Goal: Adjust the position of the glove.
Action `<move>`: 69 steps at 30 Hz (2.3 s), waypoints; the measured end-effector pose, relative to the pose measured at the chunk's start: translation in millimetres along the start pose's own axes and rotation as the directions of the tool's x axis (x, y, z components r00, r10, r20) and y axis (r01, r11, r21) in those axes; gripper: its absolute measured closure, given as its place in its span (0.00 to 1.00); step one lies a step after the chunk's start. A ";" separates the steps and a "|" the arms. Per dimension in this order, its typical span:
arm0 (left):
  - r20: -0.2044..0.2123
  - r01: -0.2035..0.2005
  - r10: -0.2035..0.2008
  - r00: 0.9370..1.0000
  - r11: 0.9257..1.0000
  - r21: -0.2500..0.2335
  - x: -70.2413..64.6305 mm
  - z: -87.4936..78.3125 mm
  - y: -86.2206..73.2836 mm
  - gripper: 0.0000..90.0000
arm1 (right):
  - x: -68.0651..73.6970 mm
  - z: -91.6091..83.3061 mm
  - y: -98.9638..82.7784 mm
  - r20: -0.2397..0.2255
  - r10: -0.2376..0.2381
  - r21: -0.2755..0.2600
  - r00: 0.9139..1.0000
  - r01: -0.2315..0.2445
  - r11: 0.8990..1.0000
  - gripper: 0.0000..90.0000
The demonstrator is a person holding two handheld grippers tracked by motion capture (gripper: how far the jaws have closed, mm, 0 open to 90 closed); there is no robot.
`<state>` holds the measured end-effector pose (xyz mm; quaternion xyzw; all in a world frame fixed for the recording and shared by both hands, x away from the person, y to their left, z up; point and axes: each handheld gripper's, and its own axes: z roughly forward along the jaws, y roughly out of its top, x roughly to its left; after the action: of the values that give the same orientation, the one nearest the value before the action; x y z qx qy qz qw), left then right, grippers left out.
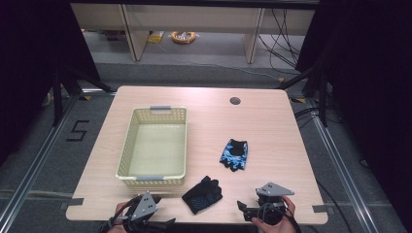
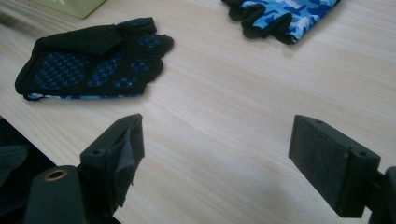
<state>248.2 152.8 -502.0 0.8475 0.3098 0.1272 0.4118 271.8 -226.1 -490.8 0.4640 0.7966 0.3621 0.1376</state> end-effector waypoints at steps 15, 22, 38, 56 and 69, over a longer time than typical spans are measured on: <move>-0.017 -0.050 0.050 0.999 0.999 0.010 5.0 1.0 2.4 0.22 | 2.5 2.6 3.2 -0.043 -0.045 -0.010 0.998 0.045 0.999 0.34; -0.005 -0.043 0.043 0.999 0.999 0.007 4.6 8.0 6.2 0.24 | 4.5 6.7 12.3 -0.058 -0.090 -0.017 0.994 0.089 0.996 0.41; 0.014 -0.025 0.025 1.000 1.000 -0.003 3.9 29.2 25.2 0.30 | 20.4 45.7 51.2 -0.115 -0.221 -0.016 0.968 0.221 0.975 0.55; -0.005 -0.046 0.046 0.999 0.999 0.023 4.4 54.0 35.3 0.39 | 27.1 96.8 71.4 -0.196 -0.284 0.049 0.939 0.298 0.953 0.64; 0.006 -0.097 0.097 0.995 0.993 0.073 1.3 61.0 33.6 0.59 | 29.2 96.0 66.7 -0.195 -0.275 0.058 0.942 0.291 0.955 0.84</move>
<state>292.0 100.1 -514.3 0.8762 0.2721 0.1346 0.3743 352.3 -138.0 -507.6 0.3148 0.8792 0.3453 0.0935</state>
